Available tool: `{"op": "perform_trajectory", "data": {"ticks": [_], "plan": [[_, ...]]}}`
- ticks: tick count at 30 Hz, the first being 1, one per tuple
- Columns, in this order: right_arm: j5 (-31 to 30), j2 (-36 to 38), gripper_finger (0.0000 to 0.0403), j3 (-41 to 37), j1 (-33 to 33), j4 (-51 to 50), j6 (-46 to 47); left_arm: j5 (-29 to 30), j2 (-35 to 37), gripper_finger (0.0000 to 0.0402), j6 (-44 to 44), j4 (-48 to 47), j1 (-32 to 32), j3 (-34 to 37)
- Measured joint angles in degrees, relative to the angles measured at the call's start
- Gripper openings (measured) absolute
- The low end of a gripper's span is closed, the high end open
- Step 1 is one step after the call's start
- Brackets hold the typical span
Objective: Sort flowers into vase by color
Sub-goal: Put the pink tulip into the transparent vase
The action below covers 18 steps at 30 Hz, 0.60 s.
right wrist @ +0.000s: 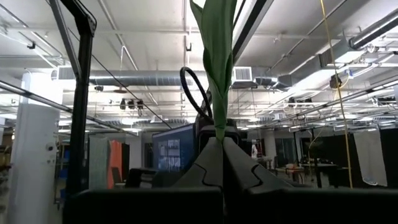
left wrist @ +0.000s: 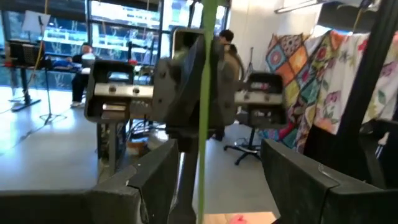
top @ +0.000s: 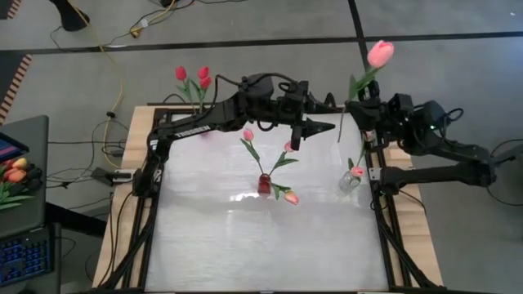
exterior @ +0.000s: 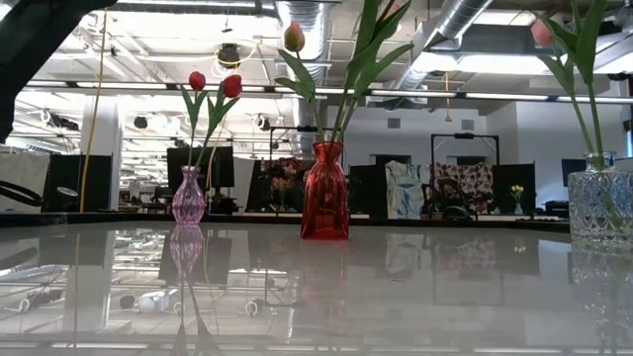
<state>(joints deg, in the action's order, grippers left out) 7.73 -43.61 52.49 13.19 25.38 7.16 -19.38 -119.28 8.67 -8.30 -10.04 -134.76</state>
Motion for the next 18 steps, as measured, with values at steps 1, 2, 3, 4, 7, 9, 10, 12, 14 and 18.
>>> {"op": "perform_trajectory", "data": {"ticks": [1,2,3,4,7,9,10,12,14,18], "plan": [[0.0,-0.8,0.0018,0.6,-0.3,0.1,-0.3,0.2,0.0,0.0217,-0.3,-0.2,0.0,0.0],[0.0,-1.5,0.0018,1.1,-0.7,0.0,-0.8,0.2,0.0,0.0217,-0.4,-0.2,-0.1,0.0],[0.0,-2.3,0.0018,1.6,-1.2,0.0,-1.3,0.2,0.0,0.0217,-0.4,-0.1,-0.2,0.0],[0.0,-3.1,0.0018,2.2,-1.7,0.0,-1.6,0.2,0.0,0.0217,-0.5,0.1,-0.3,0.0],[0.0,-5.3,0.0018,3.6,-3.2,0.0,-2.7,0.3,0.0,0.0217,0.2,0.0,-0.6,0.0],[0.0,-6.6,0.0018,4.5,-4.0,-0.3,-3.3,-0.4,0.0,0.0217,0.9,-0.1,-0.6,0.0],[0.0,-7.1,0.0018,4.9,-4.2,-0.3,-3.8,-1.1,0.0,0.0217,0.9,-0.1,-0.6,0.0],[-0.1,-7.5,0.0018,5.8,-4.4,-1.2,-4.9,-2.9,0.0,0.0217,1.0,0.0,-0.7,0.0],[-0.4,-7.4,0.0018,6.5,-4.6,-2.7,-5.7,-5.6,0.0,0.0217,1.6,-0.1,-0.6,0.0],[-2.0,-6.6,0.0018,6.9,-4.6,-4.5,-6.7,-7.5,0.2,0.0217,2.2,-1.1,-0.6,0.0]]}}
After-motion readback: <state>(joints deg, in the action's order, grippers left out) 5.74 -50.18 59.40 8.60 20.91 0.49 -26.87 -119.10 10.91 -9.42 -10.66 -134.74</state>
